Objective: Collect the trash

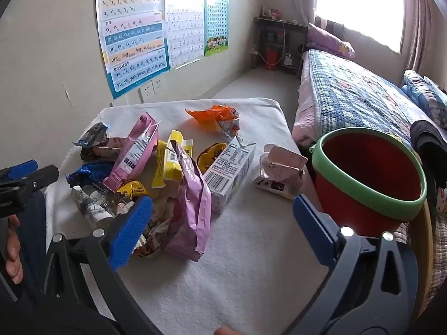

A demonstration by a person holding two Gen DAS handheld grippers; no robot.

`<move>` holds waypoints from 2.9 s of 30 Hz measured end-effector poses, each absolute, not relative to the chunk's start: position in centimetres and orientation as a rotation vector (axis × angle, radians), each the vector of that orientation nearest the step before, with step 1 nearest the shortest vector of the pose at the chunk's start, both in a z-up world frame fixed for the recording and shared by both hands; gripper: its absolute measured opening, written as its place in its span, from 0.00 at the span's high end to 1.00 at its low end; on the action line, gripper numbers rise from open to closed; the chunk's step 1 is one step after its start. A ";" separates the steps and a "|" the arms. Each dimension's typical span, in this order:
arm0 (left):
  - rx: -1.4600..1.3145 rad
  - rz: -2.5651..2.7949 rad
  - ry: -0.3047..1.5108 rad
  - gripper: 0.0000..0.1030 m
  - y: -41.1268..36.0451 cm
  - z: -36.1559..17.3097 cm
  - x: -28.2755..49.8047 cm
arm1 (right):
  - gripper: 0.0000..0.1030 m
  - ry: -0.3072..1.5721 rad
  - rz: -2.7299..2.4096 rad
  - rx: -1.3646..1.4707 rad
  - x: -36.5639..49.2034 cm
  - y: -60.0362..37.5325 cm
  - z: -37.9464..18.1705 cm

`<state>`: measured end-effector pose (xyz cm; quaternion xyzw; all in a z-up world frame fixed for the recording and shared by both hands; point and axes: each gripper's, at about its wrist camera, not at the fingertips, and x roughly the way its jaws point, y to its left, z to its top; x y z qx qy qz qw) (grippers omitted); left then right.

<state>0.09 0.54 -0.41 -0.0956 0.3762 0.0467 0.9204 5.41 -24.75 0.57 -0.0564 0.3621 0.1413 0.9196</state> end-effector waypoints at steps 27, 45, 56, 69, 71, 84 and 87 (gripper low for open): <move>-0.201 0.094 0.777 0.08 0.1 -0.2 0.0 | 0.04 0.763 0.320 -0.074 5.6 -25.2 0.3; -0.204 0.101 0.777 0.08 0.3 -0.2 0.0 | 0.04 0.779 0.317 -0.060 5.9 -25.3 0.3; -0.204 0.100 0.778 0.08 0.4 -0.3 0.1 | 0.04 0.774 0.317 -0.065 5.9 -25.1 0.5; -0.223 0.121 0.848 0.08 2.5 -0.1 2.5 | 0.04 0.839 0.278 0.003 8.9 -25.5 1.2; -0.221 0.125 0.865 0.08 3.3 -0.1 3.3 | 0.04 0.847 0.266 0.011 9.8 -25.4 1.4; -0.183 0.082 0.963 0.09 5.8 -0.6 7.8 | 0.06 0.968 0.193 0.005 15.5 -24.7 0.1; -0.173 0.070 0.985 0.09 5.9 -0.9 8.7 | 0.09 1.013 0.188 0.006 16.5 -24.3 -0.8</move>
